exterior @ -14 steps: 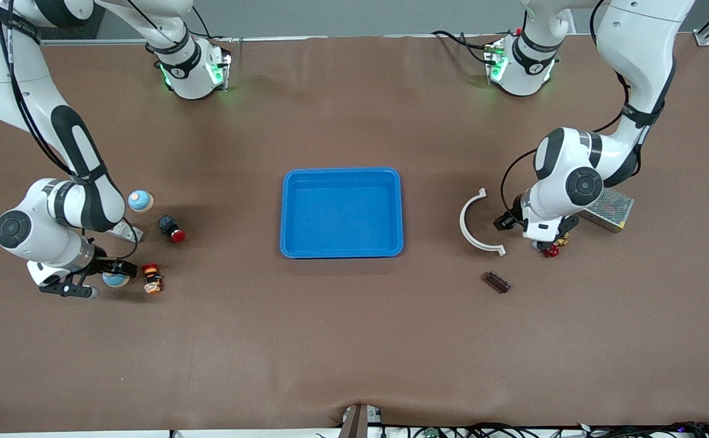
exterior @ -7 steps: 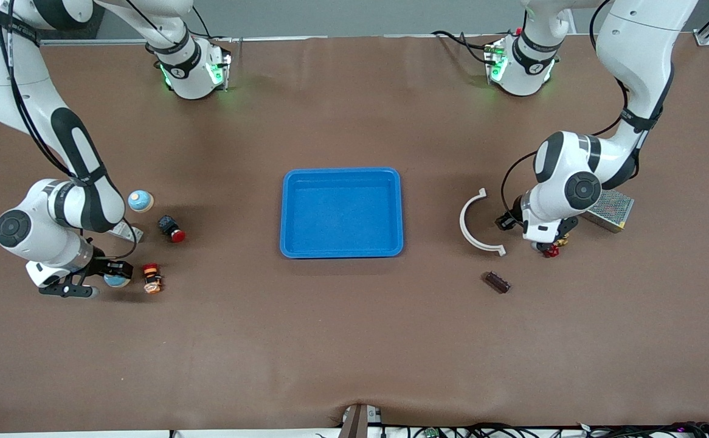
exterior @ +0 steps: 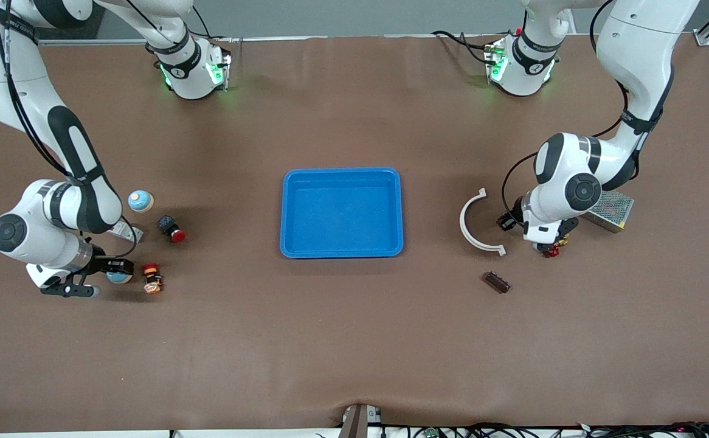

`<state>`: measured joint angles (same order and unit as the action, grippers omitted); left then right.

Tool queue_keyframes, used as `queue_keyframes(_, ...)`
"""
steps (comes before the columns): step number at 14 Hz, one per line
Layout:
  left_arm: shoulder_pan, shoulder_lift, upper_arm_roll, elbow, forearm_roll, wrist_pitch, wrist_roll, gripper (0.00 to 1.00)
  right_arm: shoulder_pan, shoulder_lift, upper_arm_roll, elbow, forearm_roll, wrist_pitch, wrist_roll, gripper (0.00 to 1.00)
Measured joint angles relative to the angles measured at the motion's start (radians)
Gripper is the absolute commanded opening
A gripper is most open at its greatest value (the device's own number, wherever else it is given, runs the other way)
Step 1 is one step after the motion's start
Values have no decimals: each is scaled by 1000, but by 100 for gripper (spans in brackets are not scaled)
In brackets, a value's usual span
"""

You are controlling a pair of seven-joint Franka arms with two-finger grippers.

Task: Place electrolytic capacitor and blue bell in tray
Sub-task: 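Carry the capacitor and bell over the blue tray with both grippers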

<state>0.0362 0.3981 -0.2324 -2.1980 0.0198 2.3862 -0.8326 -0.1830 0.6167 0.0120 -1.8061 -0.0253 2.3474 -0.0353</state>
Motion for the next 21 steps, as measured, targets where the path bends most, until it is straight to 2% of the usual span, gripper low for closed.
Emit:
queue_keyframes(3, 0, 1, 0, 1, 0, 0, 0, 52, 6, -54, 101, 28, 61, -130, 241, 0)
queue_keyframes(5, -1, 6, 0, 4, 0, 0, 0, 49, 21, -83, 189, 28, 128, -150, 417, 0)
queue_keyframes(6, 0, 11, 0, 7, 0, 1, 0, 40, 31, -89, 231, 28, 148, -145, 500, 0)
queue_keyframes(7, 0, 16, 0, 10, 0, 1, 0, 26, 49, -91, 261, 29, 157, -130, 580, 0)
queue_keyframes(8, 0, 20, 0, 12, 0, 2, 0, 16, 76, -91, 275, 30, 161, -110, 650, 0)
queue_keyframes(11, 0, 23, 0, 19, 0, 3, 0, 0, 180, -90, 281, 30, 163, -56, 829, 0)
queue_keyframes(16, -30, 20, -12, 102, 1, -63, -108, 0, 344, -87, 282, 29, 164, -25, 1047, 0)
queue_keyframes(21, -182, 9, -19, 240, 2, -154, -321, 0, 485, -78, 279, 25, 162, -7, 1168, 0)
